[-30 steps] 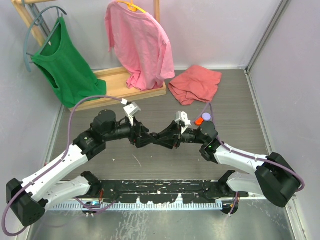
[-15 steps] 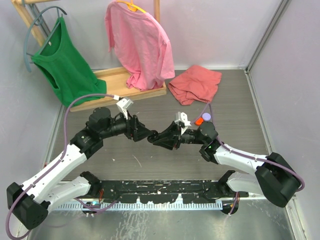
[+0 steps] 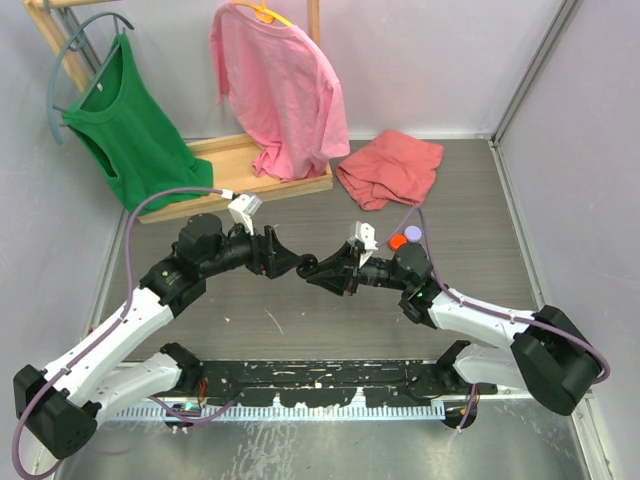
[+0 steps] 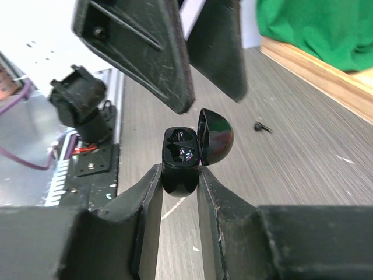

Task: Insert the wireless bluetooth earbuds into the charging case
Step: Open the charging case, then pick up the earbud from the center of the board.

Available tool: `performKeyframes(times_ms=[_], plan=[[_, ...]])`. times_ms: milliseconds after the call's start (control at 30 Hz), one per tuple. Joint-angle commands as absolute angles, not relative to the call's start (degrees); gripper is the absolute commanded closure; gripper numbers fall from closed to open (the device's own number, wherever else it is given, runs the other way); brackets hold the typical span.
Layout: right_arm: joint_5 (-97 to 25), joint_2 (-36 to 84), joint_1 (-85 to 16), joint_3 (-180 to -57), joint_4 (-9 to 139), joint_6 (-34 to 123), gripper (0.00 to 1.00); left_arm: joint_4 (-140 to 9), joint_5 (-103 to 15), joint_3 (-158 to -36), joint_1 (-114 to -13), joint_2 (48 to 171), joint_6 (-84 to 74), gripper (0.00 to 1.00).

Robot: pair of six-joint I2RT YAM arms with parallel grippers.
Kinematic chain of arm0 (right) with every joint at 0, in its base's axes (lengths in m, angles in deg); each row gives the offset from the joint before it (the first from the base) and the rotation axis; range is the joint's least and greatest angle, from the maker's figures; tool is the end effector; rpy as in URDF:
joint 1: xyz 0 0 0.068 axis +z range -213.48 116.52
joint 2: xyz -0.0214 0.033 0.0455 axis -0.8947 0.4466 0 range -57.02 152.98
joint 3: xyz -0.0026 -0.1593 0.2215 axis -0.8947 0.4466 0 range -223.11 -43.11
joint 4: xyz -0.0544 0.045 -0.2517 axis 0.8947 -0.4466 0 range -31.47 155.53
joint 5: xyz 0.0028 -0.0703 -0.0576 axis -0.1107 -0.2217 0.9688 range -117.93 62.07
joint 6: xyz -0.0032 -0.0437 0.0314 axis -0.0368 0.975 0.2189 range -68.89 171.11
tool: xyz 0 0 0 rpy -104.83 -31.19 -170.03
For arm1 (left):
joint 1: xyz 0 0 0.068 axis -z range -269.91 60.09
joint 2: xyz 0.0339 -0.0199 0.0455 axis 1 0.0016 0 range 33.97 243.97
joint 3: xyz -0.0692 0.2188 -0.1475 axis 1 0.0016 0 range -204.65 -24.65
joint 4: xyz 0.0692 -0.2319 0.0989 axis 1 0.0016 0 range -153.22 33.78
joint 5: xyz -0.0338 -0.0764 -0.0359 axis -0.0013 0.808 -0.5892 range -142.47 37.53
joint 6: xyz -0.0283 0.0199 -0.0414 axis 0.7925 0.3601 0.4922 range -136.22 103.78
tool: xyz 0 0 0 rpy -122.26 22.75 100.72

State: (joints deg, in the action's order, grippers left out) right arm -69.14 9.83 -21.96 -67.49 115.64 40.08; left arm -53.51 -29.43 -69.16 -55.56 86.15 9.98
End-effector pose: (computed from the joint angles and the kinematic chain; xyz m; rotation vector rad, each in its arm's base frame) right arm 0.1621 0.1748 0.2486 -0.9972 1.2536 1.2409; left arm 0.1661 -0.1305 0.3169 0.4363 1.9532 -1.0816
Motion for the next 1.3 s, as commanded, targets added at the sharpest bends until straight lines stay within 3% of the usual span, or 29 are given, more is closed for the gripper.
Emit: performKeyframes(times_ms=[0,333,833,1067,1267], plan=[[-56.06,6.88,-21.99,-66.69,110.17,44.83,0.99,-48.28,-37.54,-72.51,-55.98,87.69,10.47,0.24],[-34.04,1.47,-21.99,-61.15,107.50,46.90,0.99,-41.91,-49.84,-75.19,-53.45,99.70,15.09,0.25],[-13.05,-2.56,-21.99,-53.23,115.02,47.15,0.99,-39.96,-63.63,-88.80,-43.43,126.79,16.94,0.37],[-11.43,-1.94,-22.00,-53.15,115.17,46.87,0.99,-39.10,-63.81,-94.97,-42.47,135.20,16.99,0.48],[-13.37,-1.13,-22.01,-53.78,115.01,46.89,0.99,-38.70,-63.68,-98.39,-41.46,140.64,16.99,0.51]])
